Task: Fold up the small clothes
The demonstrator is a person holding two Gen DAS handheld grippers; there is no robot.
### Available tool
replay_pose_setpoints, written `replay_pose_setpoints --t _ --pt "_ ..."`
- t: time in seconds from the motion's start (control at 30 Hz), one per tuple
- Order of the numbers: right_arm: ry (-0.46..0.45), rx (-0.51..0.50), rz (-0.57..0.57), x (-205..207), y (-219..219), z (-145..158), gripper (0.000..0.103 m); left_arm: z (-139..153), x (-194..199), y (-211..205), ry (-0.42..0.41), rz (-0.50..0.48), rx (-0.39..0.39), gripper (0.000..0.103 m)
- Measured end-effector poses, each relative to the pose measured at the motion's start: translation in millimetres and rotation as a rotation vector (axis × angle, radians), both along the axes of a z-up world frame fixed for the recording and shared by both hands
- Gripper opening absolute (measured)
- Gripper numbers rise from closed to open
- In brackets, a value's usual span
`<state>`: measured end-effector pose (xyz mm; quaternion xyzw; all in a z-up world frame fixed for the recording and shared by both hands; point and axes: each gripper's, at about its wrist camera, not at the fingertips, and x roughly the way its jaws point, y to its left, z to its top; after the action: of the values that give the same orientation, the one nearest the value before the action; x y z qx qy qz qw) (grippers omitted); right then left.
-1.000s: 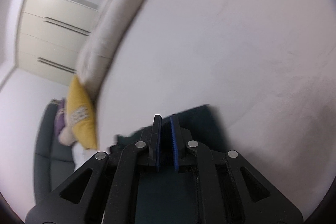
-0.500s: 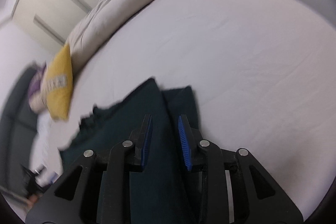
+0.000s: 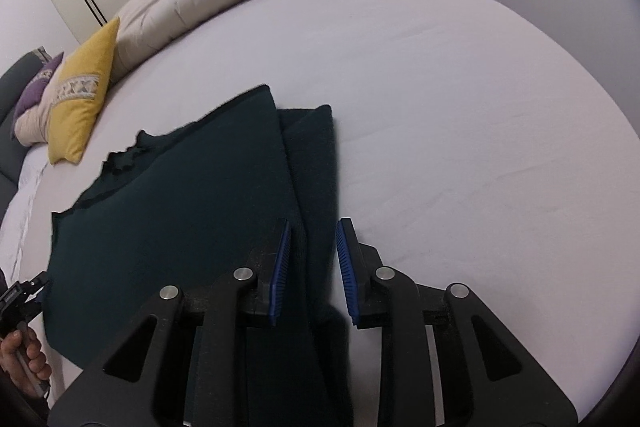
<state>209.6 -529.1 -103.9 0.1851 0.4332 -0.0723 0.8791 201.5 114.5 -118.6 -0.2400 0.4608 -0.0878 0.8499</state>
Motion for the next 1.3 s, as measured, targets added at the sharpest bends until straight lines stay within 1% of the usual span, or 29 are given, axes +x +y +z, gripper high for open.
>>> replay_pose_setpoints --t 0.07,0.1,0.17,0.2,0.3,0.37,0.4,0.47,0.53,0.57,0.6,0.63,0.67,0.7,0.73,0.8,0.87,0.9,0.93,0.97,1.0,1.03,1.1,1.13,1.17,1.2,1.23,1.27,1.3 --pt "-0.036 0.001 0.014 -7.7 5.9 9.9 0.023 12.5 -3.4 -4.0 -0.027 0.030 0.050 0.061" --pt "-0.049 0.000 0.021 -12.0 6.3 14.8 0.023 22.5 -5.5 -8.9 -0.058 0.034 0.083 0.061" --pt "-0.059 -0.012 0.026 -10.3 16.1 19.5 0.024 43.4 -6.1 -28.6 -0.133 0.000 0.145 0.061" --pt "-0.072 0.000 0.038 -8.6 21.0 23.9 0.024 52.4 -3.8 -42.0 -0.165 -0.028 0.185 0.061" --pt "-0.094 0.054 0.089 2.3 29.7 38.4 0.024 63.6 18.8 -80.6 -0.210 -0.100 0.247 0.063" --pt "-0.102 0.083 0.120 17.8 40.6 46.7 0.024 61.4 37.0 -94.0 -0.229 -0.101 0.285 0.063" --pt "-0.110 0.114 0.143 30.2 48.5 49.7 0.024 58.0 45.6 -98.8 -0.227 -0.096 0.301 0.063" --pt "-0.106 0.212 0.203 56.6 60.9 46.0 0.024 44.6 63.6 -103.7 -0.201 -0.084 0.325 0.063" --pt "-0.048 0.307 0.218 90.1 71.1 25.8 0.024 26.7 75.5 -103.9 -0.160 -0.070 0.345 0.063" --pt "-0.018 0.337 0.204 102.6 72.1 13.4 0.024 14.0 81.6 -101.0 -0.130 -0.061 0.354 0.063" --pt "0.009 0.363 0.187 111.2 70.4 1.8 0.023 5.5 84.9 -98.7 -0.113 -0.057 0.355 0.063" --pt "0.036 0.401 0.154 119.4 63.8 -14.3 0.017 -1.9 85.7 -93.4 -0.119 -0.058 0.337 0.063" --pt "0.016 0.455 0.129 120.8 53.4 -24.5 0.007 -4.1 85.6 -87.6 -0.136 -0.057 0.304 0.063" --pt "-0.015 0.501 0.102 118.7 41.2 -29.6 0.001 -3.8 86.7 -84.2 -0.139 -0.057 0.282 0.063" --pt "-0.032 0.523 0.080 116.9 31.4 -34.0 0.000 -3.5 89.0 -79.9 -0.142 -0.061 0.262 0.063" --pt "-0.111 0.590 0.009 103.3 -0.1 -41.3 0.000 -4.3 92.8 -71.9 -0.143 -0.067 0.224 0.063" --pt "-0.163 0.601 -0.075 88.6 -31.3 -42.9 0.000 -3.9 93.0 -62.4 -0.148 -0.069 0.171 0.063" --pt "-0.161 0.587 -0.124 81.2 -43.1 -42.4 0.000 -3.7 92.7 -59.9 -0.149 -0.072 0.152 0.062" --pt "-0.159 0.570 -0.170 71.1 -56.8 -39.7 0.000 -1.1 91.9 -58.6 -0.148 -0.073 0.147 0.059" --pt "-0.165 0.567 -0.183 65.5 -62.4 -37.5 0.005 1.5 89.6 -54.2 -0.140 -0.066 0.160 0.057" --pt "-0.152 0.518 -0.230 53.1 -70.5 -29.2 0.006 3.7 85.5 -51.7 -0.132 -0.056 0.173 0.051" --pt "-0.153 0.497 -0.242 44.0 -73.5 -21.8 0.010 9.4 78.7 -48.5 -0.128 -0.041 0.185 0.050" --pt "-0.184 0.487 -0.192 19.3 -65.3 -0.8 0.010 24.3 54.1 -41.6 -0.137 -0.014 0.206 0.050" --pt "-0.200 0.500 -0.130 8.3 -50.9 8.7 0.010 33.2 33.9 -41.7 -0.154 -0.016 0.207 0.056" --pt "-0.206 0.510 -0.064 -0.6 -34.1 15.5 0.010 38.6 16.5 -44.9 -0.170 -0.035 0.208 0.059" --pt "-0.217 0.525 -0.004 -8.2 -18.0 19.4 0.010 42.8 -3.1 -52.6 -0.177 -0.068 0.244 0.061" --pt "-0.221 0.542 0.061 -14.7 -0.9 20.9 0.010 44.3 -20.8 -61.3 -0.181 -0.093 0.306 0.062" --pt "-0.195 0.558 0.142 -19.9 21.4 18.9 0.013 42.8 -36.0 -68.2 -0.183 -0.109 0.349 0.063" --pt "-0.142 0.566 0.227 -23.4 46.8 11.5 0.015 37.9 -47.6 -73.0 -0.170 -0.121 0.381 0.065"
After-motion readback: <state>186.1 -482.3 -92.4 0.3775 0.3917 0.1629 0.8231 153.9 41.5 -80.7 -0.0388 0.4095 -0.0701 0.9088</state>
